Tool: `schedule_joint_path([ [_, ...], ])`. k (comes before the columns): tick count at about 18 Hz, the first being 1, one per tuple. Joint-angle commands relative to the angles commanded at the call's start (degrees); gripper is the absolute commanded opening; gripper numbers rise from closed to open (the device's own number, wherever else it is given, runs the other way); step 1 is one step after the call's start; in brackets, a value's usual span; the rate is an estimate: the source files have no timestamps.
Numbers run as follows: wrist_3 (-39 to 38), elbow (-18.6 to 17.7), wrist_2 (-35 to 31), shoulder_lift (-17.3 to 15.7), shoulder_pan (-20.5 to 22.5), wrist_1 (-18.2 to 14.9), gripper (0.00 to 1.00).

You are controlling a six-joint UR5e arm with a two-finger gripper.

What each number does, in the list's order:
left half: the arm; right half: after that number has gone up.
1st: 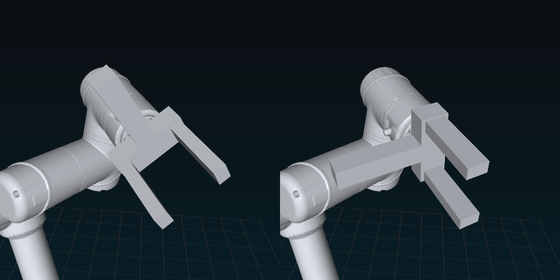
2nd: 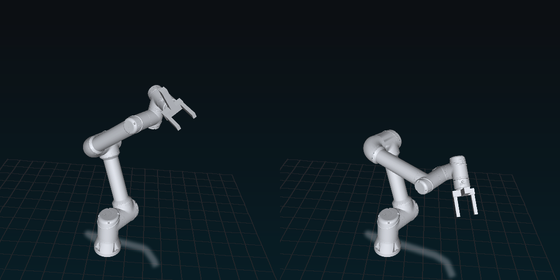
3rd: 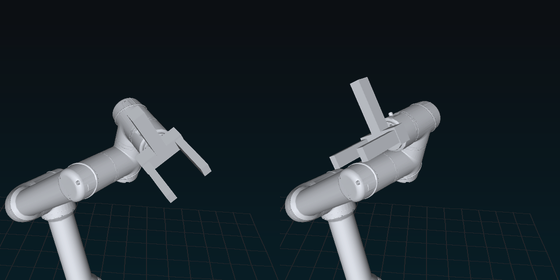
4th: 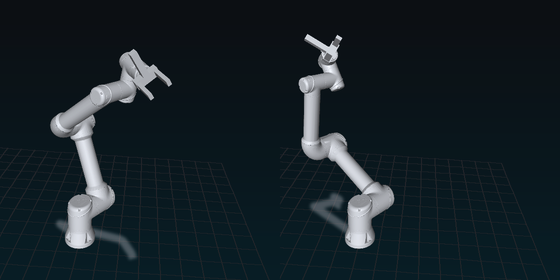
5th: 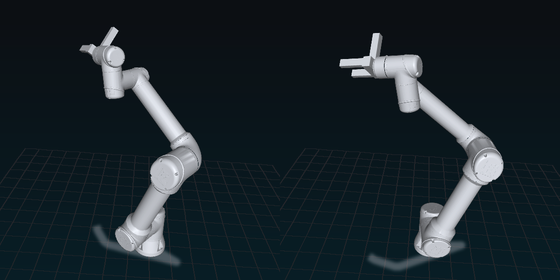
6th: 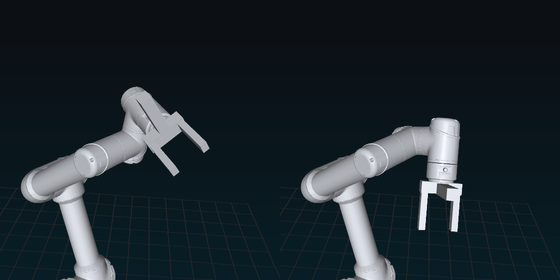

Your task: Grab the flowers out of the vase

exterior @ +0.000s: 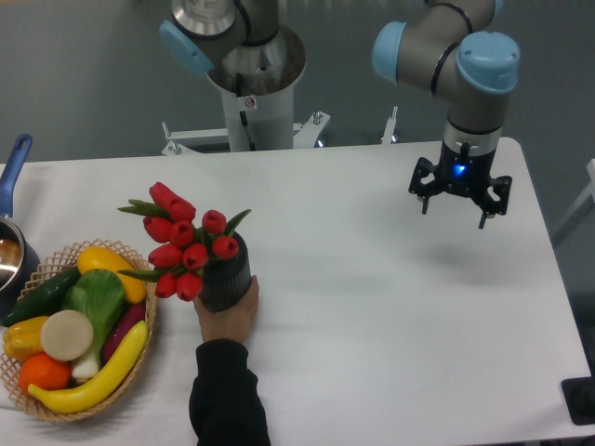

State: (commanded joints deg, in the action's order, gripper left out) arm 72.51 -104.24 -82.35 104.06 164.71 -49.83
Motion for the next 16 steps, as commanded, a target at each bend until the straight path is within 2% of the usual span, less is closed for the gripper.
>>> schedule_joint_path([
  [7, 0.1, -0.6, 0.3, -0.3, -0.6, 0.4, 1.00],
  [11, 0.0, -2.7, 1.5, -2.4, -0.5, 0.6, 1.00],
  [16, -0.5, -5.7, 6.8, -5.1, -0.5, 1.8, 1.00],
])
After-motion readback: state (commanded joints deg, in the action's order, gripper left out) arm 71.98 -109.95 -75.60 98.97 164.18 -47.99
